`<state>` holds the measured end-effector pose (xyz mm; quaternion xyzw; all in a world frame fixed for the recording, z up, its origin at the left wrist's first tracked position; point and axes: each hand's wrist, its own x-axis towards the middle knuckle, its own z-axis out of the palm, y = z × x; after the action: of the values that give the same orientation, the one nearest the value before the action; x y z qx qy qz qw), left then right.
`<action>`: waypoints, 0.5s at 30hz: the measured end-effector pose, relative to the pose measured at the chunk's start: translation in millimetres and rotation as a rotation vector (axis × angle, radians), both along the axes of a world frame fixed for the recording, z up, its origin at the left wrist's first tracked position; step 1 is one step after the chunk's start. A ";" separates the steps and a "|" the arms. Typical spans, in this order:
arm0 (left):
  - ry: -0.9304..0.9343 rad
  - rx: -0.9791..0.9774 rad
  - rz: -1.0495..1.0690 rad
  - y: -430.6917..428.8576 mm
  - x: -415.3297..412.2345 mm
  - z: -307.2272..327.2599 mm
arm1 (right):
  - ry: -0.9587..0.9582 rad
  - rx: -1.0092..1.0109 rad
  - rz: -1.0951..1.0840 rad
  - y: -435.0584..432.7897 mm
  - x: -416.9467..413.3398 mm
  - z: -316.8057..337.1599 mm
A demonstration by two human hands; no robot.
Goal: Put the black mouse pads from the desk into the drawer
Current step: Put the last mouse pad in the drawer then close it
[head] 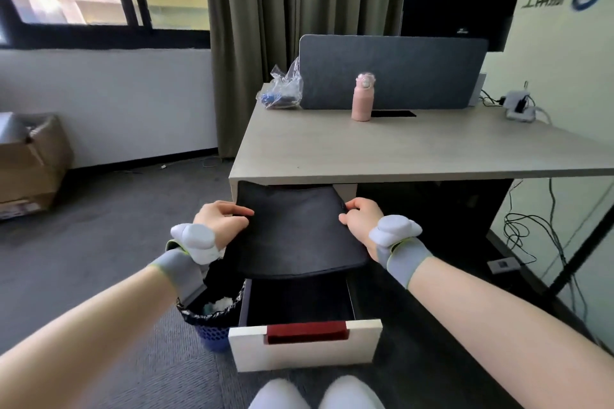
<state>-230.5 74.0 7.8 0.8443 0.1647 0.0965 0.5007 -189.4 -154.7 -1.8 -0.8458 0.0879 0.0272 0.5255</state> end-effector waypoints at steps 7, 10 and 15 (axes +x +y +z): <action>-0.036 -0.032 -0.054 -16.4 -59.0 16.7 | -0.054 -0.040 -0.018 -19.3 -64.6 15.8; -0.050 -0.072 -0.065 -24.6 -69.1 17.5 | -0.075 -0.038 -0.024 -29.7 -74.9 17.8; -0.027 -0.110 -0.071 -36.9 -63.3 5.7 | -0.050 -0.029 -0.024 -41.7 -72.3 15.9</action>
<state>-293.8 37.2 13.5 0.8196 0.1330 0.0807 0.5514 -261.8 -196.4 14.1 -0.8525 0.0853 -0.0017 0.5157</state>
